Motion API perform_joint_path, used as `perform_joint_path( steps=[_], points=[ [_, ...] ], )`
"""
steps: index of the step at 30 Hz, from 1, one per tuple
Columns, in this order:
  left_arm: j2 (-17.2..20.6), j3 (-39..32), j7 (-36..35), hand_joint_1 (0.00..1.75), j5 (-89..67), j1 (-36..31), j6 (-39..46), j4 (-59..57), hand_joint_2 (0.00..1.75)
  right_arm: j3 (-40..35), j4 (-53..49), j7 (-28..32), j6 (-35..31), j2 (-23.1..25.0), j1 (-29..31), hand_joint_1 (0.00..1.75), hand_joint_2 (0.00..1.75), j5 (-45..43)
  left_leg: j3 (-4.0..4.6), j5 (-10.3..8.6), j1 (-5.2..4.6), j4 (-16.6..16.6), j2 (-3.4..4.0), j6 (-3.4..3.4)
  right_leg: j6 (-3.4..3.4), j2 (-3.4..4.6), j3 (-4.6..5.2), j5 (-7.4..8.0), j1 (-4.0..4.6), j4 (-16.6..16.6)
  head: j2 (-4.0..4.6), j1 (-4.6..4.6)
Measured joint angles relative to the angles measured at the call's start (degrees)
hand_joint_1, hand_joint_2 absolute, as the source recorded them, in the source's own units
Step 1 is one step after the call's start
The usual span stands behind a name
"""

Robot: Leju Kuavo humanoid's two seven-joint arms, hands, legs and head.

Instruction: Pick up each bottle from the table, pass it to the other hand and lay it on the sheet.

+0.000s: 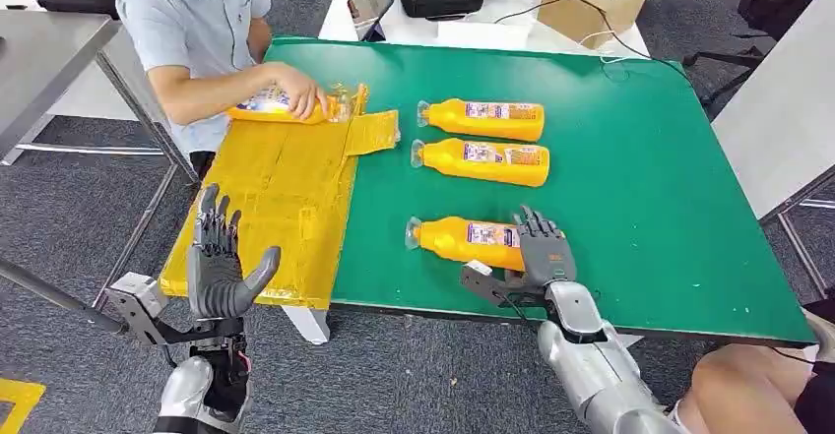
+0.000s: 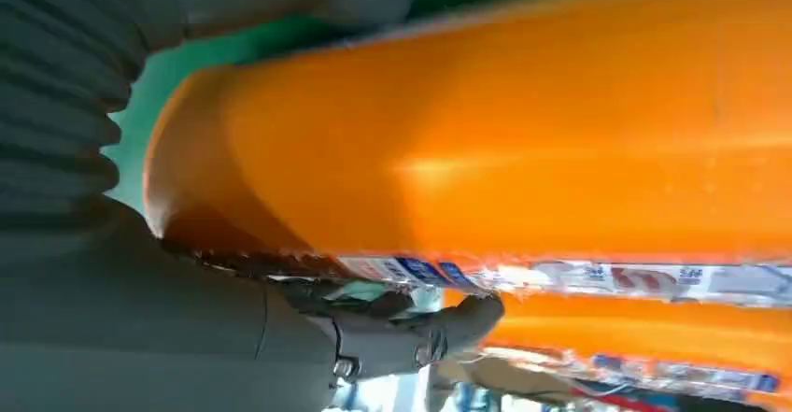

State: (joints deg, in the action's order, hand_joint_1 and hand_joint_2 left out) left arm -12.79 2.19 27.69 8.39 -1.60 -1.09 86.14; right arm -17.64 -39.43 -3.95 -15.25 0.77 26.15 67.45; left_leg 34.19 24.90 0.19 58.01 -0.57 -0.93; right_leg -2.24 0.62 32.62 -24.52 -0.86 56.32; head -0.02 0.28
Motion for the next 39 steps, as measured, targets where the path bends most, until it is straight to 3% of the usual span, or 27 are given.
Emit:
perform_joint_path(
  steps=[4,9,14,19,24,29,33,39],
  points=[
    [0.0,-0.22,-0.09,0.0,0.46,-0.26,-0.11,-0.04,1.75,0.31,2.03,4.13,0.83,0.02,1.58,1.75,1.75,-3.78,-0.16,-0.01,0.0,0.0,0.0,-0.01,0.0,0.0,-0.16,0.0,0.0,-0.02,0.0,0.0],
    [0.07,-0.28,0.24,0.0,1.0,-1.35,-0.98,-0.72,1.75,2.41,2.93,16.12,6.63,-0.22,2.9,1.75,1.75,-15.13,-0.41,0.04,0.0,0.0,0.16,-0.01,0.02,0.12,-0.35,0.03,0.03,-0.04,0.0,0.0],
    [0.09,0.11,0.61,0.0,1.55,-2.81,-1.33,-2.25,1.75,3.69,2.86,23.78,11.8,0.31,2.85,1.75,1.75,-23.08,-0.52,0.04,0.04,0.0,0.25,0.0,0.08,0.18,-0.41,0.06,0.08,-0.04,0.0,0.0],
    [0.11,1.09,-0.13,0.0,2.29,-3.81,-0.98,-4.09,1.75,4.13,-1.41,32.33,12.96,2.3,-1.26,1.75,1.75,-34.67,-0.43,0.0,0.06,0.0,0.22,0.02,0.16,0.16,-0.35,0.12,0.12,-0.01,0.0,0.0],
    [0.48,4.33,-7.11,0.0,-4.03,-5.69,2.47,-9.71,1.75,3.1,-14.05,36.52,9.09,5.82,-8.25,1.75,1.75,-43.65,0.04,-0.04,0.06,0.0,0.04,0.0,0.16,0.07,0.03,0.11,0.09,0.03,0.0,0.02],
    [1.36,11.37,-6.07,0.0,-13.06,-7.83,-3.94,-17.64,1.75,-0.38,-23.85,38.95,4.46,8.81,-11.11,1.75,1.75,-46.03,0.3,-0.04,0.05,0.0,0.07,0.0,0.16,0.08,0.27,0.11,0.04,0.03,0.0,-0.02],
    [1.4,16.22,-2.47,0.0,-13.62,-7.91,-7.43,-20.55,1.75,-4.29,-25.84,39.54,4.46,10.65,-11.15,1.75,1.75,-46.27,0.4,-0.03,0.04,0.0,0.07,-0.01,0.15,0.08,0.37,0.11,0.04,0.01,0.0,-0.02],
    [1.33,17.86,-1.92,0.0,-10.63,-7.93,-9.11,-20.22,1.75,-8.59,-23.83,39.56,4.41,12.28,-10.73,1.75,1.75,-46.36,0.43,-0.04,0.05,-0.01,0.06,0.0,0.16,0.07,0.4,0.11,0.07,0.02,0.0,0.0]
  ],
)
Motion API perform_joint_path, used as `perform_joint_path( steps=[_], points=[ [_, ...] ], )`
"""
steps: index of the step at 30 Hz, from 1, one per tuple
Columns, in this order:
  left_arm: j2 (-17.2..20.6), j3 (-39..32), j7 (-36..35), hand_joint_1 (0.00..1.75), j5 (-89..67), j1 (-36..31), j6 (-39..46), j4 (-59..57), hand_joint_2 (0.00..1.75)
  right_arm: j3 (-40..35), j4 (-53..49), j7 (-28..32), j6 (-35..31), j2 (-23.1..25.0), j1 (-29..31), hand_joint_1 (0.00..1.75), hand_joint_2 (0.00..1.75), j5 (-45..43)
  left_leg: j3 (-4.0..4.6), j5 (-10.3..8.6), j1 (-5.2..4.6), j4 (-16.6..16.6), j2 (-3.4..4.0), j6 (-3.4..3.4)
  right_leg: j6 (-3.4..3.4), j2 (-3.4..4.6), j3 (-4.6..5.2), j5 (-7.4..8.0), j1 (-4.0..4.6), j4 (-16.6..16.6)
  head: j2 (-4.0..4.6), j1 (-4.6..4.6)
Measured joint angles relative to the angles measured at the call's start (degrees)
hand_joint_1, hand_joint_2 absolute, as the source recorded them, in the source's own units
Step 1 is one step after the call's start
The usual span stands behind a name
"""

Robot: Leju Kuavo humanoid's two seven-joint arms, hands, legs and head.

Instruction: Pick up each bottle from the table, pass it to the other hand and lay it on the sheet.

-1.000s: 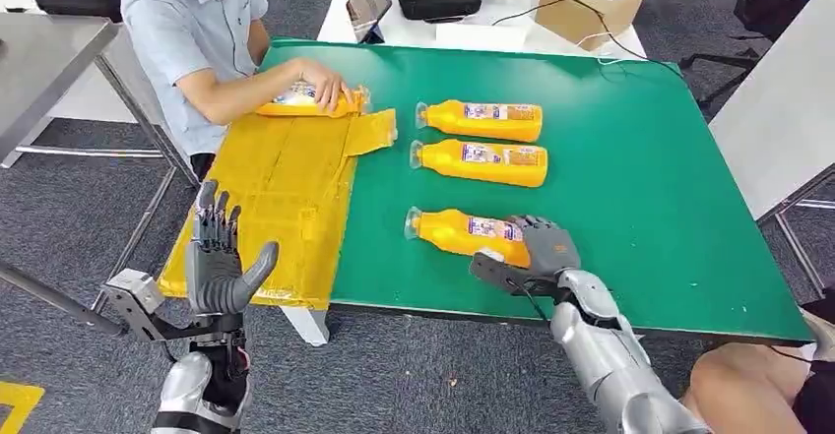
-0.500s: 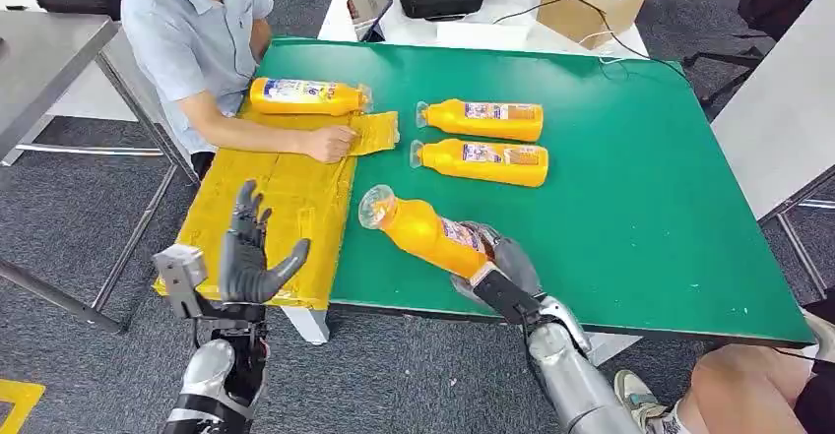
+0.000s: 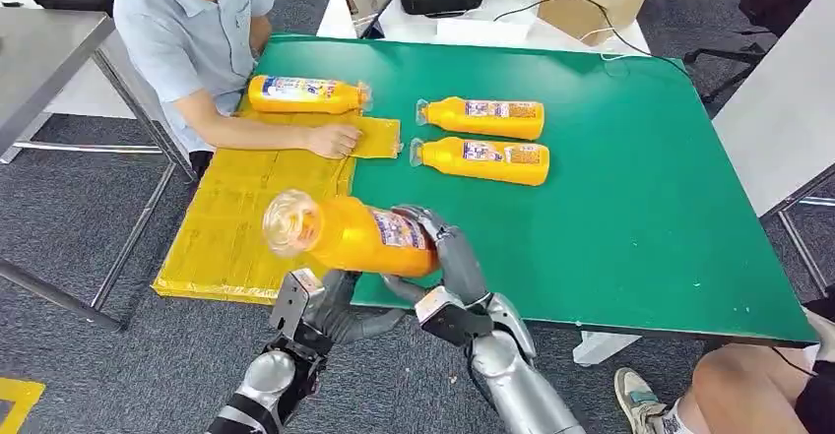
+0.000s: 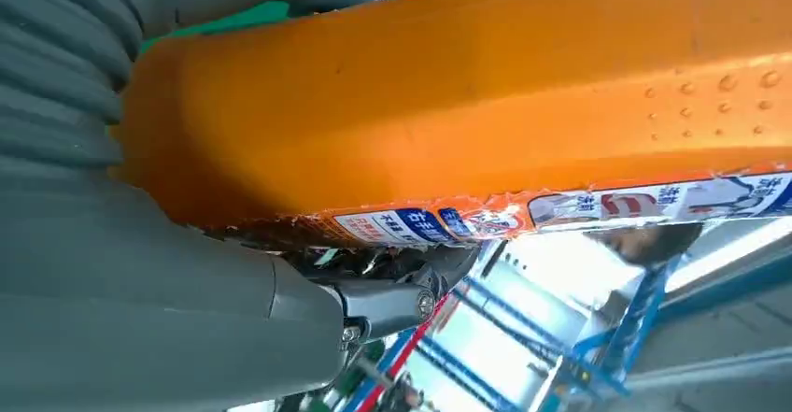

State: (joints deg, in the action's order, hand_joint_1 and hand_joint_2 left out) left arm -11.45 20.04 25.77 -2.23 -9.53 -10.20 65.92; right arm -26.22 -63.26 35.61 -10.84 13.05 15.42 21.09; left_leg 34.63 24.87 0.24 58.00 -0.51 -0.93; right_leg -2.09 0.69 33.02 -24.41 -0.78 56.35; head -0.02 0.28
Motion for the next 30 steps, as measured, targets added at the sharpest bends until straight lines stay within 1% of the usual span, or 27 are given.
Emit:
perform_joint_path(
  steps=[4,8,11,16,18,19,20,24,25,26,29,30],
  points=[
    [-0.33,-0.11,0.59,0.0,3.18,0.57,-0.26,2.15,1.75,-1.91,2.83,-0.81,-2.06,0.46,0.76,1.75,1.75,2.74,0.0,-0.01,0.01,0.0,-0.01,0.0,0.0,0.0,0.0,0.0,0.0,0.01,0.0,0.0],
    [-0.74,-0.63,0.61,0.0,6.36,1.57,1.33,5.32,1.75,-3.26,4.35,-1.18,-3.89,0.57,0.61,1.75,1.75,4.44,0.02,0.0,0.01,0.0,-0.01,0.0,0.0,-0.01,0.01,0.0,-0.02,0.0,0.0,0.0],
    [-1.39,-1.44,-0.48,0.0,10.27,2.5,2.16,7.43,1.75,-3.92,4.55,-1.97,-5.63,0.57,0.24,1.75,1.75,5.55,0.04,0.0,0.01,0.0,-0.03,0.0,-0.01,-0.01,0.02,-0.01,-0.03,-0.01,0.0,0.0],
    [-2.12,-2.16,-2.03,0.0,16.23,4.07,1.11,9.82,1.75,-4.35,4.55,-2.71,-6.93,0.55,-0.37,1.75,1.75,6.71,0.06,0.01,0.0,0.0,-0.02,-0.01,0.0,-0.01,0.06,-0.01,-0.03,-0.02,0.0,0.0],
    [-2.16,-2.3,-2.34,0.3,17.12,4.42,0.41,10.51,1.75,-4.4,4.55,-2.82,-6.95,0.55,-0.46,1.75,1.75,6.8,0.06,0.0,0.0,0.0,-0.01,0.0,0.0,-0.01,0.07,0.0,-0.02,-0.02,0.0,0.0],
    [-2.16,-2.34,-2.45,1.57,17.29,4.47,0.0,10.69,1.75,-4.4,4.61,-2.84,-6.93,0.53,-0.47,1.75,1.75,6.98,0.06,0.0,0.0,0.0,-0.01,0.0,0.0,-0.01,0.06,0.0,-0.02,-0.02,0.0,0.0],
    [-2.16,-2.34,-2.6,1.75,17.29,4.44,-0.33,10.69,1.75,-4.42,4.68,-2.85,-6.88,0.53,-0.45,1.75,1.75,7.15,0.05,0.0,0.0,0.0,-0.01,0.0,0.0,-0.01,0.06,0.0,-0.02,-0.02,0.0,0.0],
    [-2.16,-2.38,-3.02,1.75,17.86,4.44,-1.36,10.67,1.75,-4.49,4.92,-3.0,-6.78,0.55,-0.4,1.75,1.75,7.65,0.05,0.0,0.0,0.0,0.0,0.0,0.0,0.0,0.06,0.0,-0.01,-0.01,0.0,0.0],
    [-2.16,-2.4,-3.04,1.75,17.91,4.44,-1.45,10.67,1.75,-4.53,4.97,-3.0,-6.78,0.55,-0.4,1.45,1.75,7.68,0.05,0.0,0.0,0.0,0.0,0.0,0.0,0.0,0.06,0.0,-0.01,-0.01,0.0,0.0],
    [-2.16,-2.49,-3.06,1.75,17.93,4.41,-1.44,10.58,1.75,-4.64,5.05,-3.02,-6.78,0.57,-0.39,0.0,1.75,7.68,0.05,0.0,0.0,0.0,-0.01,0.0,0.0,-0.01,0.07,0.0,-0.01,-0.01,0.0,0.02],
    [-2.16,-2.64,-3.52,1.75,18.67,4.14,-1.57,10.12,1.75,-4.81,5.47,-3.22,-5.77,0.72,-0.37,0.0,1.75,7.59,0.06,0.0,0.01,0.0,-0.01,0.0,0.0,-0.01,0.06,0.0,-0.02,-0.01,0.0,0.0],
    [-2.16,-2.78,-3.65,1.75,19.11,3.99,-1.58,9.97,1.75,-4.94,5.73,-3.28,-5.23,0.74,-0.4,0.0,0.0,7.39,0.07,0.0,0.01,0.0,0.0,0.0,0.0,0.0,0.07,0.0,-0.02,-0.01,0.0,0.0]
  ],
)
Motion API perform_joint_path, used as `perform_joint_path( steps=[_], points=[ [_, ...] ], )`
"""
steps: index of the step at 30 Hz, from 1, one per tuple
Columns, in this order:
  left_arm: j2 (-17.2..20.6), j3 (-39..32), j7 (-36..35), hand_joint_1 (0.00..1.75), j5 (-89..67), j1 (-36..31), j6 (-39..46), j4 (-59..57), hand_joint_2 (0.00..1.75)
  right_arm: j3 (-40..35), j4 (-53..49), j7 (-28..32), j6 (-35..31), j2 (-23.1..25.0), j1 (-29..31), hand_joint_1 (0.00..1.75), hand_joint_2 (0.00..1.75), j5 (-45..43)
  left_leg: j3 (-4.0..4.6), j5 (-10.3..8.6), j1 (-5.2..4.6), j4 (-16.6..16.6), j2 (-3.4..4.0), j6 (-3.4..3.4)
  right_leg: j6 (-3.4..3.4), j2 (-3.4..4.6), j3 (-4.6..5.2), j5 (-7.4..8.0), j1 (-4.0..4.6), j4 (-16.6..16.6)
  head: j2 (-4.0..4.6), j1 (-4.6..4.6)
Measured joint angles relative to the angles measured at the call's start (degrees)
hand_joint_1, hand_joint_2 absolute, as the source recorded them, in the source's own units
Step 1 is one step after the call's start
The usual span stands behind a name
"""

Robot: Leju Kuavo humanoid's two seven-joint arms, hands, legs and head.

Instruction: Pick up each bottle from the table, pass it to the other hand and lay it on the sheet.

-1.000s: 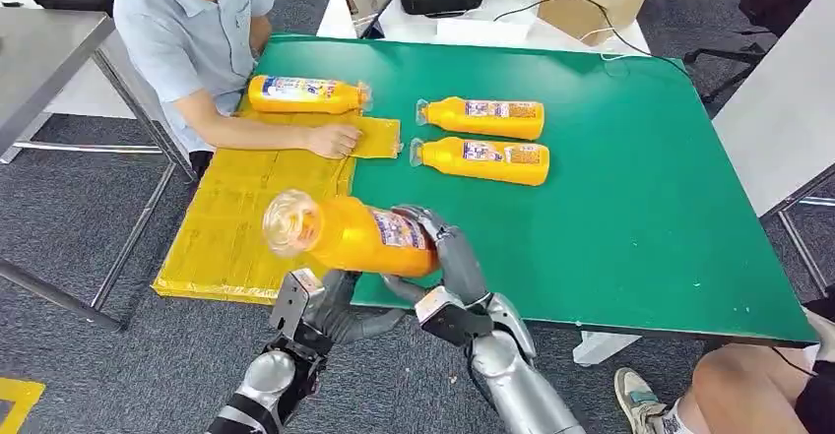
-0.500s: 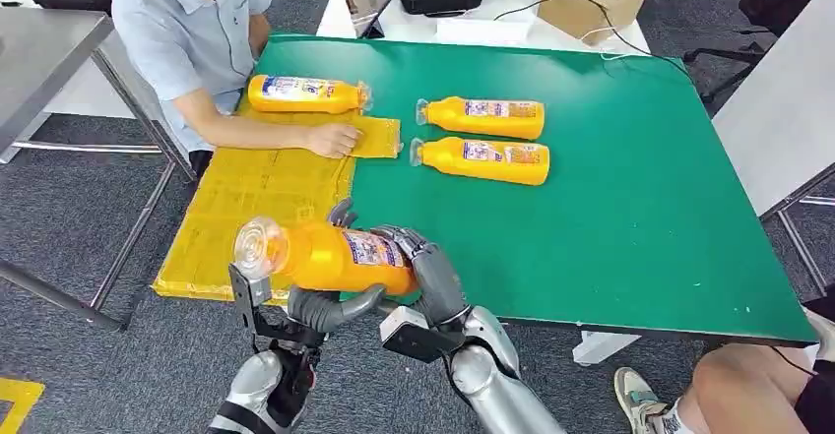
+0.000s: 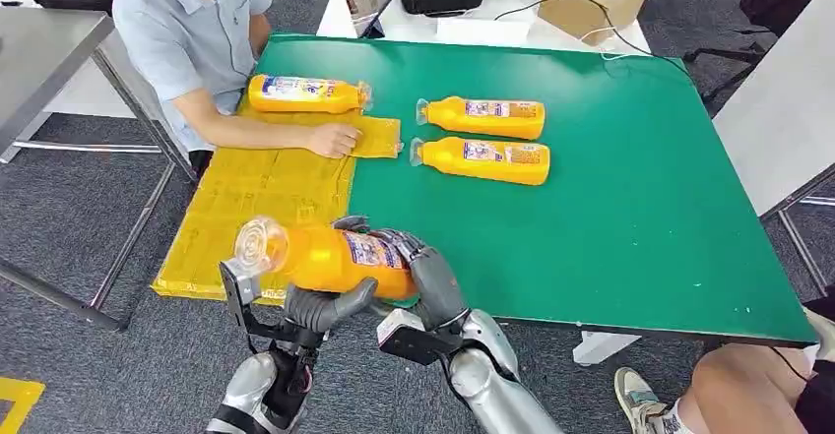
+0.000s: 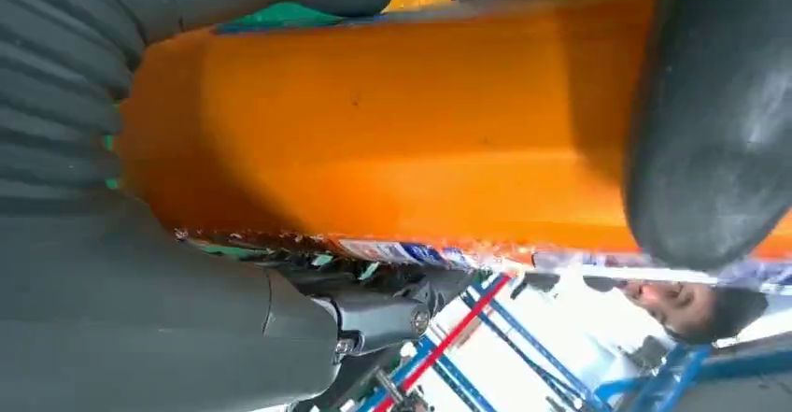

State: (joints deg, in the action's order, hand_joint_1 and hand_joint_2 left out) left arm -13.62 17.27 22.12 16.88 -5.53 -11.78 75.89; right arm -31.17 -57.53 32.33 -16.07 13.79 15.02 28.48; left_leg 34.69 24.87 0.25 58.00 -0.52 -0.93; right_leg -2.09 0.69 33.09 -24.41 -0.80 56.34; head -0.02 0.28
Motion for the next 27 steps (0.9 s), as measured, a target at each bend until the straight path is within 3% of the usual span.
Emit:
perform_joint_path(
  steps=[5,23,25,26,27],
  points=[
    [-0.02,-0.79,-1.14,1.75,2.57,-0.69,-0.72,-1.0,1.75,-1.22,1.27,-0.07,2.46,0.55,0.04,0.0,0.0,-1.03,0.0,0.0,0.0,0.0,0.0,0.0,0.0,0.0,0.02,0.0,0.0,0.0,0.0,0.0],
    [-0.17,-2.89,-3.35,1.75,8.57,-1.58,-0.11,-2.4,1.75,-2.38,2.71,0.04,1.36,1.16,0.27,0.0,0.0,-0.94,0.0,0.0,0.0,0.0,0.0,0.0,0.0,0.0,0.02,0.0,0.0,0.0,0.0,0.0],
    [0.37,-6.06,-5.62,1.75,8.69,-5.4,7.25,-5.36,1.75,-2.82,3.3,0.74,-1.55,1.73,0.26,0.0,0.0,-1.12,-0.01,-0.01,0.0,0.0,0.0,0.0,0.01,0.0,0.02,0.01,0.01,0.0,0.0,0.0],
    [4.27,-4.94,-4.55,1.75,-18.94,-12.53,27.8,-12.14,1.75,-2.8,3.39,0.48,-2.48,1.73,0.26,0.0,0.0,-1.88,0.0,-0.14,0.02,0.0,-0.02,0.05,0.02,-0.01,0.04,0.03,0.04,0.07,0.0,0.0],
    [5.99,-4.96,-5.66,1.75,-31.51,-17.48,29.05,-16.38,1.75,-2.75,3.39,0.04,-1.68,1.71,0.27,0.0,0.0,-1.99,0.0,-0.18,0.03,0.0,-0.1,0.05,0.02,-0.09,0.01,0.03,0.02,0.1,0.0,0.0]
  ],
)
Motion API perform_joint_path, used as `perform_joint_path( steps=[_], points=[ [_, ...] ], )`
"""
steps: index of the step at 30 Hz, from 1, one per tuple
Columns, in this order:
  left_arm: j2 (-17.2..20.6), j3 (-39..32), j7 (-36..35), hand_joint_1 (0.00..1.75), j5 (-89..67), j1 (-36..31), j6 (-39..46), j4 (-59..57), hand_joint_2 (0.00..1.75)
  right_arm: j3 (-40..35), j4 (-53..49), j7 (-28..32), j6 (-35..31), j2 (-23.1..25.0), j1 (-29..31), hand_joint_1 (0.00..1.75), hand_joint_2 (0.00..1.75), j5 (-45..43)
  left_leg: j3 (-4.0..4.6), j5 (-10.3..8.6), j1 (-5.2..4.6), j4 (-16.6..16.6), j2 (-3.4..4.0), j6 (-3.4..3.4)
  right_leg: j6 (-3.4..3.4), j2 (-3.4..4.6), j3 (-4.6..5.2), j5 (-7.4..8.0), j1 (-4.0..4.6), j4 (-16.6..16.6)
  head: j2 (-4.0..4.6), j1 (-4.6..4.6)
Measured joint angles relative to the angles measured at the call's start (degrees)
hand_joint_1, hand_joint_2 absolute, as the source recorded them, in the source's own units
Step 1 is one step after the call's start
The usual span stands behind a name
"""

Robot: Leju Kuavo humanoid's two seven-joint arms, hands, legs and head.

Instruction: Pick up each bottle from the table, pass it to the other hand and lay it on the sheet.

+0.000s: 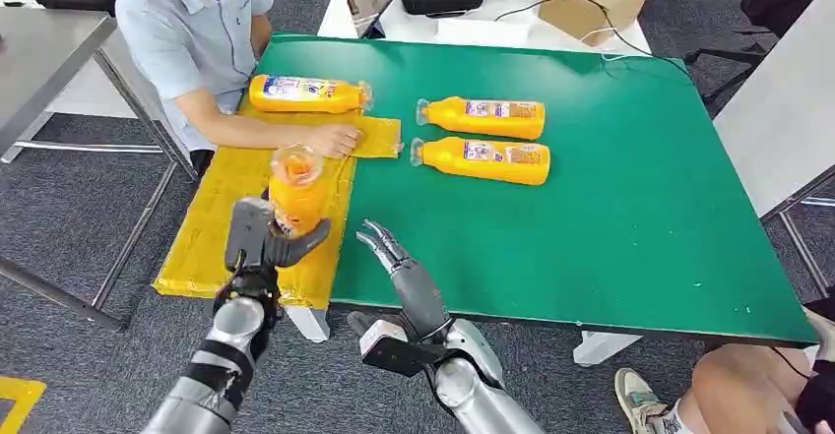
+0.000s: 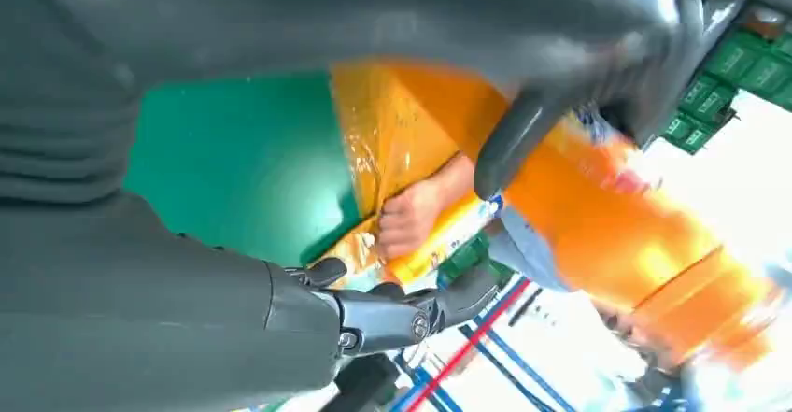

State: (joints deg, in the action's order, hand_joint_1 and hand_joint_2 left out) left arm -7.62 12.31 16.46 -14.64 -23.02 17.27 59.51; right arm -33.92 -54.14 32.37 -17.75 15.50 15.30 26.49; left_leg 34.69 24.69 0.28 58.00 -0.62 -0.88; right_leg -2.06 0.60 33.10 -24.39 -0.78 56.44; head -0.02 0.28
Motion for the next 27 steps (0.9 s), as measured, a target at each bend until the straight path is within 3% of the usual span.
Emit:
perform_joint_path(
  steps=[8,11,16,21,22,23,24,25,27],
  points=[
    [3.93,0.0,-7.58,1.75,-16.67,-15.16,0.68,-18.84,1.75,-0.11,0.52,-0.13,2.23,0.48,0.49,0.0,0.0,0.17,0.01,0.0,0.0,0.0,0.02,0.0,-0.03,0.01,0.01,0.03,-0.02,0.01,0.0,0.0],
    [5.11,1.28,-12.51,1.75,-23.51,-19.55,-2.56,-25.14,1.75,-0.28,0.85,-0.13,3.13,0.61,0.67,0.0,0.0,0.0,0.04,0.0,0.0,0.0,0.04,0.0,-0.03,0.02,0.03,0.03,-0.01,0.02,0.0,0.0],
    [6.25,5.55,-19.2,1.75,-33.31,-24.19,-12.76,-32.94,1.75,-0.61,1.46,-0.11,4.37,0.7,0.84,0.0,0.0,-0.09,0.07,0.0,0.0,0.0,0.05,0.0,-0.03,0.02,0.04,0.03,-0.02,0.02,0.0,-0.02],
    [6.42,8.78,-21.39,1.75,-37.14,-25.66,-14.97,-37.08,1.75,-0.98,2.29,0.39,4.7,1.0,1.31,0.0,0.0,-0.41,0.07,0.0,0.0,0.0,0.05,0.0,-0.03,0.02,0.05,0.03,-0.02,0.01,0.0,0.0],
    [6.4,9.14,-21.39,1.47,-37.38,-25.77,-15.26,-37.5,1.75,-1.01,2.45,0.39,4.7,1.09,1.38,0.0,0.0,-0.63,0.07,0.0,0.0,0.0,0.05,0.0,-0.03,0.02,0.05,0.03,-0.02,0.01,0.0,-0.02],
    [6.31,9.36,-21.31,0.52,-37.34,-25.84,-15.34,-37.89,1.75,-1.03,2.64,0.42,4.72,1.14,1.46,0.0,0.0,-0.76,0.07,0.0,0.0,0.0,0.05,0.0,-0.03,0.02,0.05,0.03,-0.02,0.01,0.0,-0.02],
    [6.27,9.42,-21.09,0.52,-37.29,-25.87,-15.34,-38.15,1.75,-1.05,2.82,0.44,4.72,1.18,1.51,0.0,0.0,-0.83,0.06,0.0,0.0,0.0,0.05,0.0,-0.03,0.02,0.04,0.03,-0.02,0.01,0.0,0.0],
    [6.25,9.51,-20.76,0.0,-37.27,-25.88,-15.36,-38.44,1.75,-1.07,2.97,0.48,4.7,1.22,1.51,0.0,0.0,-0.87,0.06,0.0,0.0,0.0,0.05,0.0,-0.03,0.02,0.04,0.03,-0.02,0.01,0.0,-0.02],
    [6.12,9.62,-19.91,0.0,-36.73,-25.84,-15.36,-38.85,1.75,-1.11,3.34,0.59,4.78,1.29,1.55,0.0,0.0,-0.98,0.06,0.0,-0.01,0.0,0.04,0.0,-0.03,0.02,0.04,0.03,-0.02,0.01,0.0,0.0]
  ],
)
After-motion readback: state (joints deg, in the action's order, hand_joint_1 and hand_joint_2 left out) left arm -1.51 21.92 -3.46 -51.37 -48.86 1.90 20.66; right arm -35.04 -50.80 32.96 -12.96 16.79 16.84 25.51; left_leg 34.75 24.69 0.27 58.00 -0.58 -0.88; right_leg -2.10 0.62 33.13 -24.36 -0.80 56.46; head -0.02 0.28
